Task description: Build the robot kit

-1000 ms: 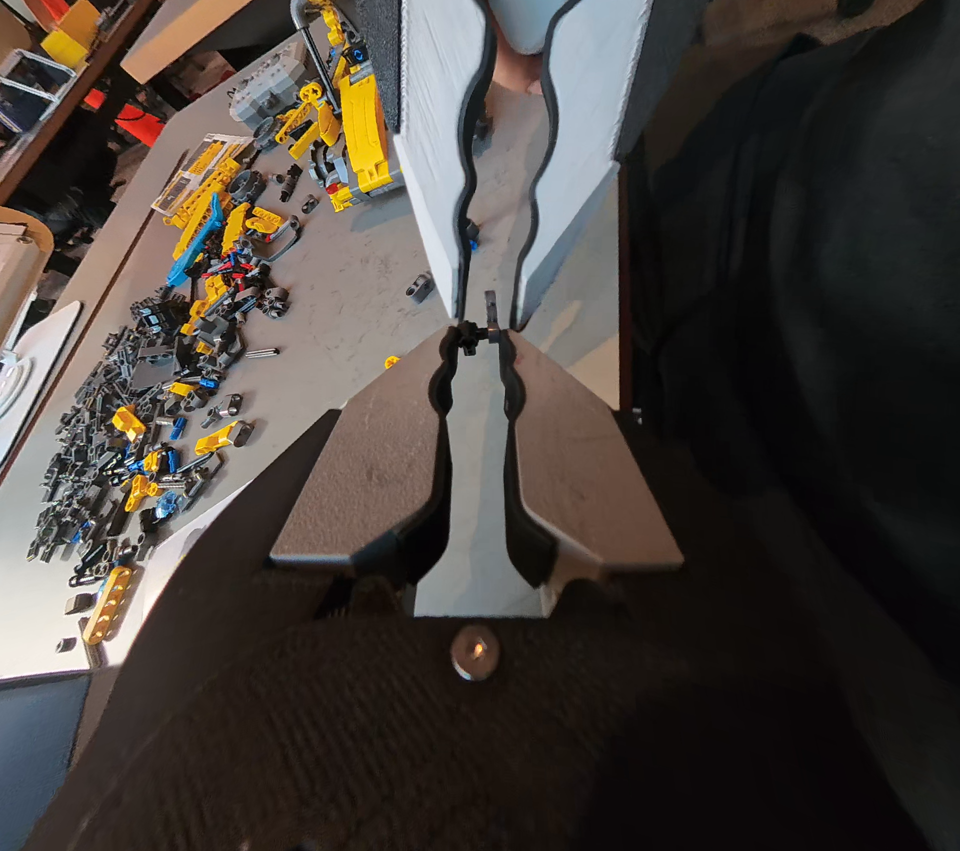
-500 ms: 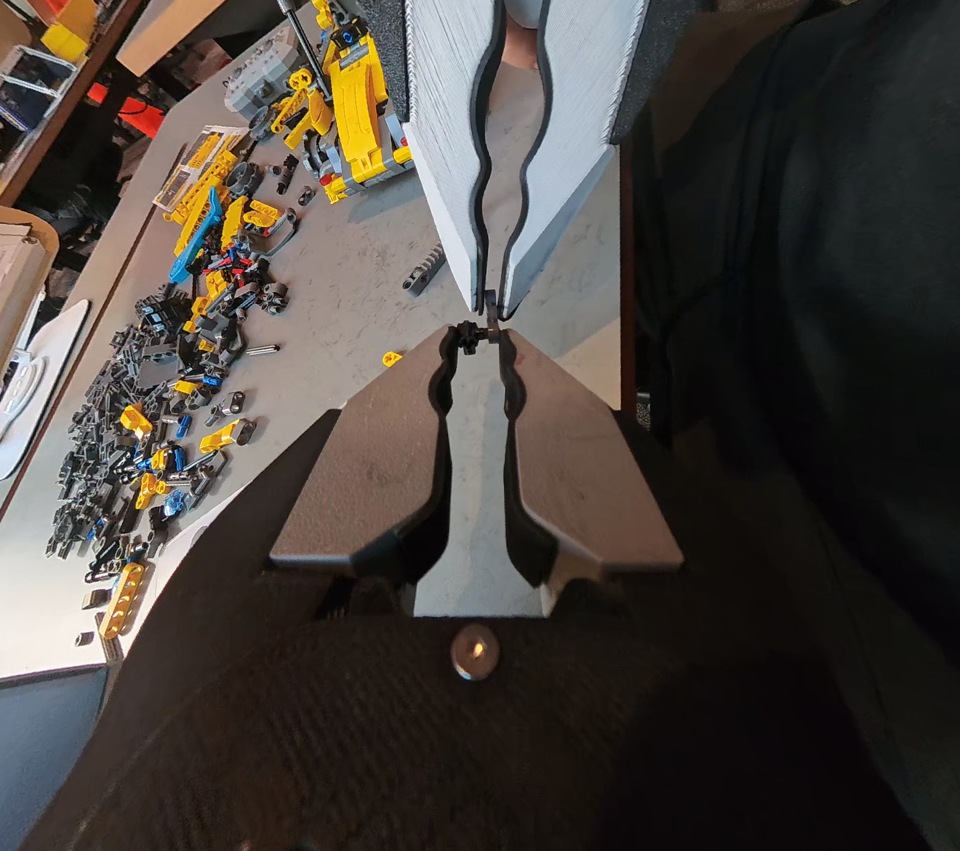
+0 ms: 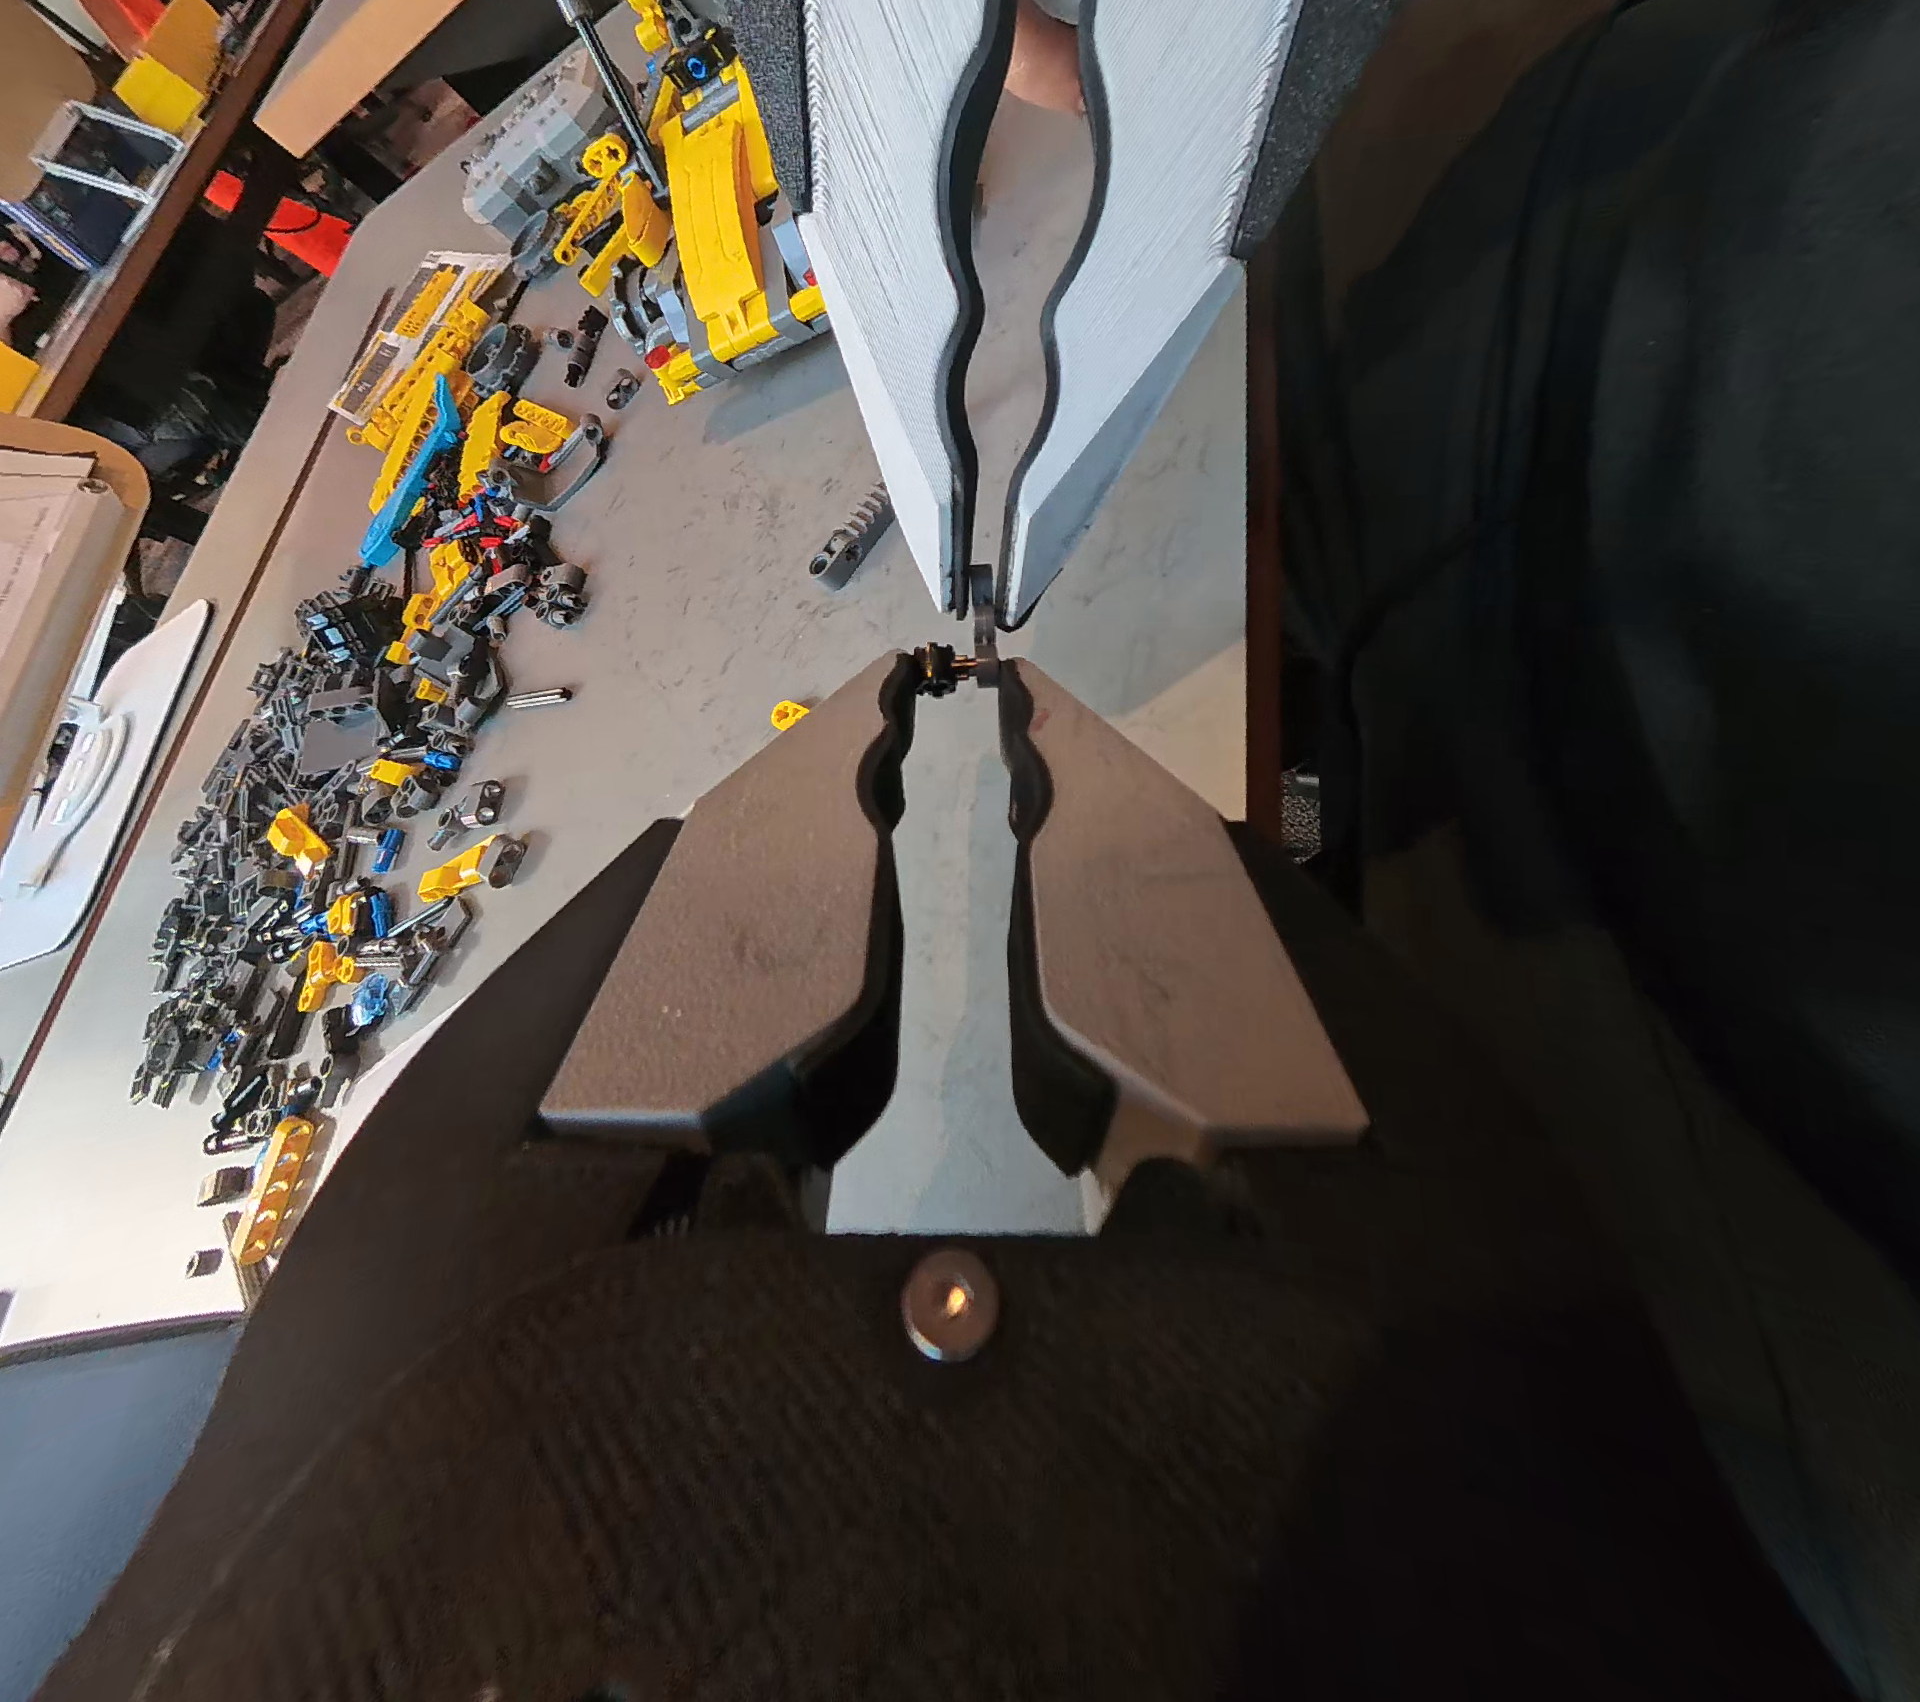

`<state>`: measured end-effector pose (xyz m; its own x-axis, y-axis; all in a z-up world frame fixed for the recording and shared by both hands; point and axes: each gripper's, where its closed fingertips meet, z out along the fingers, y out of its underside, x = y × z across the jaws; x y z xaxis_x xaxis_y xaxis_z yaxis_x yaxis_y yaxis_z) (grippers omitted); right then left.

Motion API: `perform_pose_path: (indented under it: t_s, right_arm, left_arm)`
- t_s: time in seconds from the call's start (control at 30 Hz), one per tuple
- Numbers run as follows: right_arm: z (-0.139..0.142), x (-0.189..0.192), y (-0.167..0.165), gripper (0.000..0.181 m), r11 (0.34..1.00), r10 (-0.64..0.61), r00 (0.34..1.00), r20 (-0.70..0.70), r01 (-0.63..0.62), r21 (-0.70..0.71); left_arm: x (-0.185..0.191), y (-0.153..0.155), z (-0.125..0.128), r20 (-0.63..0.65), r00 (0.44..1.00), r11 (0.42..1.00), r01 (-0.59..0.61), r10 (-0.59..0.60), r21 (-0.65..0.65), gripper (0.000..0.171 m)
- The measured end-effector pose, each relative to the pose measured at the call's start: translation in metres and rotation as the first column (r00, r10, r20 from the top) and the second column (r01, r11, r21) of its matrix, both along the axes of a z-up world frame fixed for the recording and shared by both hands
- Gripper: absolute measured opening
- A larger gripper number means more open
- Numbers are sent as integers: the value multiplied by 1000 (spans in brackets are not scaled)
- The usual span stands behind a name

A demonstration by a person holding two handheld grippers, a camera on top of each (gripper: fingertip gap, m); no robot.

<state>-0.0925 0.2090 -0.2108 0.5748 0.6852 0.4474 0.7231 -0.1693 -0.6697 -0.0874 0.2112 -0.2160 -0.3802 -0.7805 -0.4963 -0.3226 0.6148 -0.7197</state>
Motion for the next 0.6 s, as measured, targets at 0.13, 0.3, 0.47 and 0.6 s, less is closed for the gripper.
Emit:
perform_pose_path:
  t_s: [0.13, 0.3, 0.47, 0.6]
  right_arm:
    - [-1, 0, 1, 6, 1000, -6, 1000, -8, 6, 4]
    - [0, 1, 2, 6, 1000, -9, 1000, -18, 10, 14]
    - [1, 2, 3, 6, 1000, -11, 999, -30, 11, 20]
    - [0, 3, 4, 6, 1000, -15, 999, -33, 16, 26]
  left_arm:
    - [0, 1, -1, -6, 1000, 1000, -5, 5, 6, 13]
    - [1, 2, -1, -8, 1000, 1000, -12, 12, -1, 13]
    - [2, 4, -2, -13, 1000, 1000, -21, 20, -1, 13]
    - [3, 5, -3, -22, 999, 1000, -30, 30, 3, 13]
